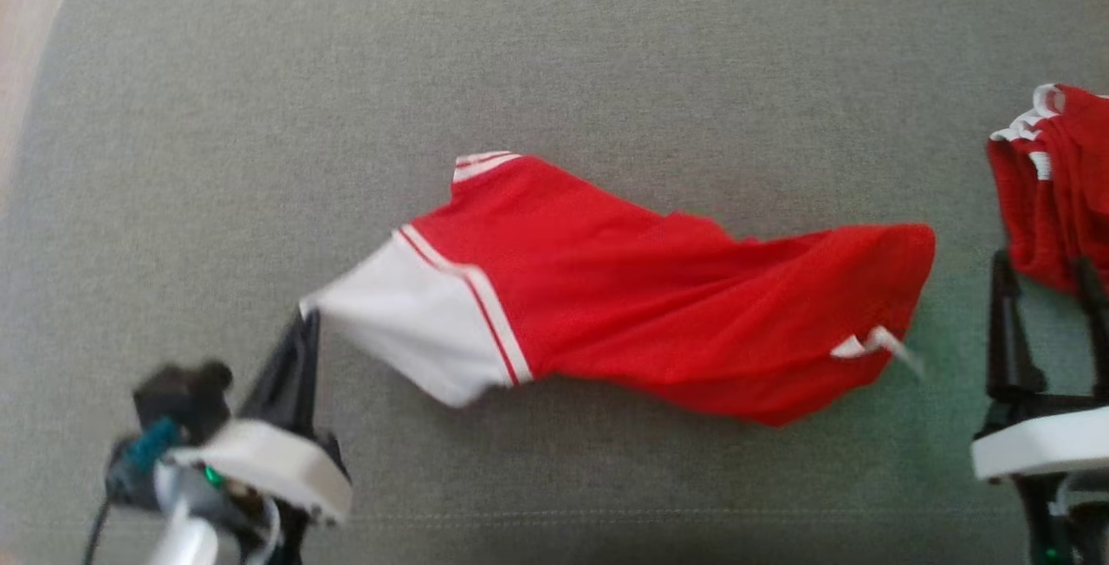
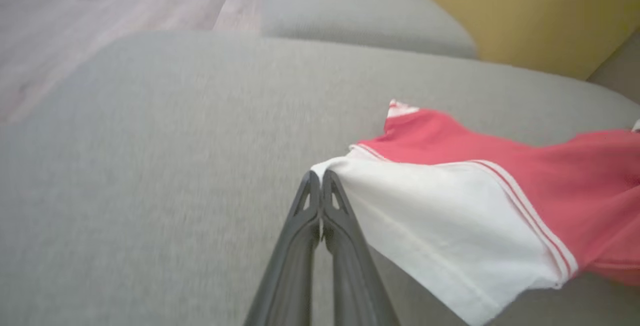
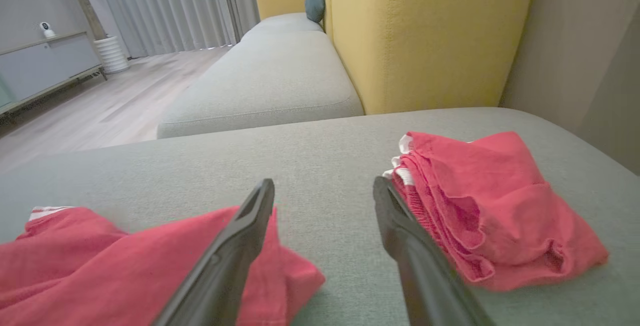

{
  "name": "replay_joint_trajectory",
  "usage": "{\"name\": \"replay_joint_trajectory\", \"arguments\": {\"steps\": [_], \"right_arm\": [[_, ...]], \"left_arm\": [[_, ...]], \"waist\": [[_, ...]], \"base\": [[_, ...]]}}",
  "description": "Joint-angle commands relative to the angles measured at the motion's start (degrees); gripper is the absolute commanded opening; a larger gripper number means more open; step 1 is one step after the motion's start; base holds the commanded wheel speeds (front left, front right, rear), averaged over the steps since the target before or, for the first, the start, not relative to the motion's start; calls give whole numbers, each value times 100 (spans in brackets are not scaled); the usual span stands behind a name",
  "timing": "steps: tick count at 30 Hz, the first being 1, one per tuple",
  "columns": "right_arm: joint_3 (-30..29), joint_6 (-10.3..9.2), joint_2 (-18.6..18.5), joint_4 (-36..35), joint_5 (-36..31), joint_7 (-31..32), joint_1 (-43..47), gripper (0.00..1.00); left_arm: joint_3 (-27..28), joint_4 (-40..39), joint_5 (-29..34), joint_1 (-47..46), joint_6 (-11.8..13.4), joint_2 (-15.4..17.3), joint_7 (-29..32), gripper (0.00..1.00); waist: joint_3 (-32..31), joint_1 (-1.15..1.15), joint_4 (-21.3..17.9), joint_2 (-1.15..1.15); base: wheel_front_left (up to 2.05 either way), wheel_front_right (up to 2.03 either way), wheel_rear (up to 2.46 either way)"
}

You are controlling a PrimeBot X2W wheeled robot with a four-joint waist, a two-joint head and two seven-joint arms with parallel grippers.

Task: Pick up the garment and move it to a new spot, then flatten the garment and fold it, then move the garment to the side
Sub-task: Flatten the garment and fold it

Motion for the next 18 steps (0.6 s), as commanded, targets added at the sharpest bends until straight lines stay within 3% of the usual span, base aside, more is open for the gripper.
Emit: {"name": "replay_joint_trajectory", "arguments": {"steps": [1,4,5,6,7,10,18], "right_arm": [[1,-4,-41,-230,-29,50,-103,100],[-74,-4,-41,-300,-65,103,-130,100],[-71,-4,-41,-334,-84,125,-133,100],[-57,-4,-41,-365,-109,140,-138,100],[-36,-4,-41,-388,-130,139,-147,100],[39,-4,-41,-436,-186,131,-153,100],[540,-4,-41,-563,-375,166,-53,100]], "left_arm": [[165,-3,-117,-37,-4,-4,18,0],[60,362,-321,-10,-151,-171,6,0],[31,476,-398,-15,-200,-234,9,22],[18,562,-460,-29,-235,-292,-11,80],[13,625,-510,-47,-267,-342,-52,100],[32,716,-472,-87,-252,-367,-219,100],[206,354,261,-261,125,-172,-1071,100]], "waist": [[32,0,29,0],[49,0,57,0],[46,0,65,0],[42,0,75,0],[28,0,84,0],[-14,0,95,0],[-256,0,148,0]], "base": [[0,0,0],[0,0,0],[0,0,0],[0,0,0],[0,0,0],[0,0,0],[0,0,0]]}}
